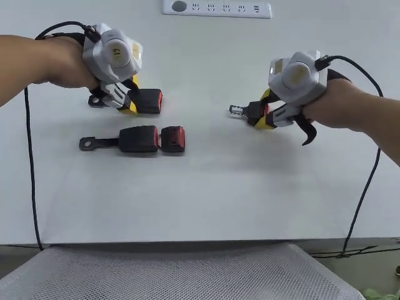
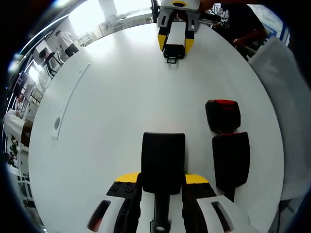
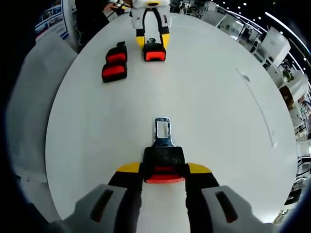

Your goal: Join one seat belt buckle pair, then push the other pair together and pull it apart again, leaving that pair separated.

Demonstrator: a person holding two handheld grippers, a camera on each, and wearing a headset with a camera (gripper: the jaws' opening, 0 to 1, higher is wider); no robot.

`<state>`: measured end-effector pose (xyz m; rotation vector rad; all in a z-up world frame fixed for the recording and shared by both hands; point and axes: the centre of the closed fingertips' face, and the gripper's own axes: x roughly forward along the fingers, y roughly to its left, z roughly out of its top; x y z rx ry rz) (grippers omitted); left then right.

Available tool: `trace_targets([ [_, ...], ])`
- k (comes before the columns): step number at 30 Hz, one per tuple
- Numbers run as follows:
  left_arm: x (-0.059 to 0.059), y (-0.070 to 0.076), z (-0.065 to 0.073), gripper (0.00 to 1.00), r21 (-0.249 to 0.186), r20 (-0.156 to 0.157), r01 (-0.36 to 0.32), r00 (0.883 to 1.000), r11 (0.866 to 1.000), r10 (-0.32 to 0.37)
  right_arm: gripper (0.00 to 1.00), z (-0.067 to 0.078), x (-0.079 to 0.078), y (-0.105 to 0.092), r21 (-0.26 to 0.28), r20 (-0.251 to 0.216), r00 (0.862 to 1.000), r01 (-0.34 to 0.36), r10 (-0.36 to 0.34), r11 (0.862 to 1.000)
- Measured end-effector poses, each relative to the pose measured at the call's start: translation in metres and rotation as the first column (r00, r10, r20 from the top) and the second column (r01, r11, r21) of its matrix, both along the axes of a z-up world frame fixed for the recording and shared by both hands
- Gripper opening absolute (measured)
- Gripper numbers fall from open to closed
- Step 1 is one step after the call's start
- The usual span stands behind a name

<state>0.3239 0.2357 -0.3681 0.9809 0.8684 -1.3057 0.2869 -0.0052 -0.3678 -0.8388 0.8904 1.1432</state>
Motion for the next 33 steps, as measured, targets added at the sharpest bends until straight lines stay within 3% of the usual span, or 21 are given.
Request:
trace_targets([
  [6, 0.001, 0.001, -0.002, 0.33, -0.001, 0.013, -0.005, 1.000, 1.000, 0.005, 0.34, -0.001, 0.003, -0.001, -0.002, -0.015, 0.999, -0.049, 0.049, 0.999],
  [7, 0.000, 0.002, -0.002, 0.33, 0.003, 0.012, -0.036, 0.999, 0.999, 0.036, 0.34, -0.002, 0.005, 0.000, -0.003, -0.018, 0.999, -0.051, 0.051, 0.999],
  [10, 0.000, 0.001, -0.002, 0.33, 0.006, 0.015, -0.012, 1.000, 1.000, 0.012, 0.34, -0.002, 0.009, 0.003, -0.023, -0.012, 0.998, -0.062, 0.062, 0.998],
  [19, 0.000, 0.002, -0.003, 0.32, -0.005, -0.011, -0.011, 1.000, 1.000, 0.011, 0.34, -0.003, 0.013, 0.004, 0.000, -0.036, 0.996, -0.087, 0.087, 0.996],
  [26, -0.001, 0.003, -0.003, 0.32, 0.005, -0.014, -0.015, 1.000, 1.000, 0.015, 0.34, -0.006, 0.017, 0.005, -0.014, -0.017, 0.996, -0.083, 0.083, 0.996],
  [33, -0.002, 0.003, -0.004, 0.32, 0.006, -0.017, -0.012, 1.000, 1.000, 0.012, 0.34, -0.007, 0.017, 0.028, 0.001, -0.006, 0.995, -0.101, 0.101, 0.995],
])
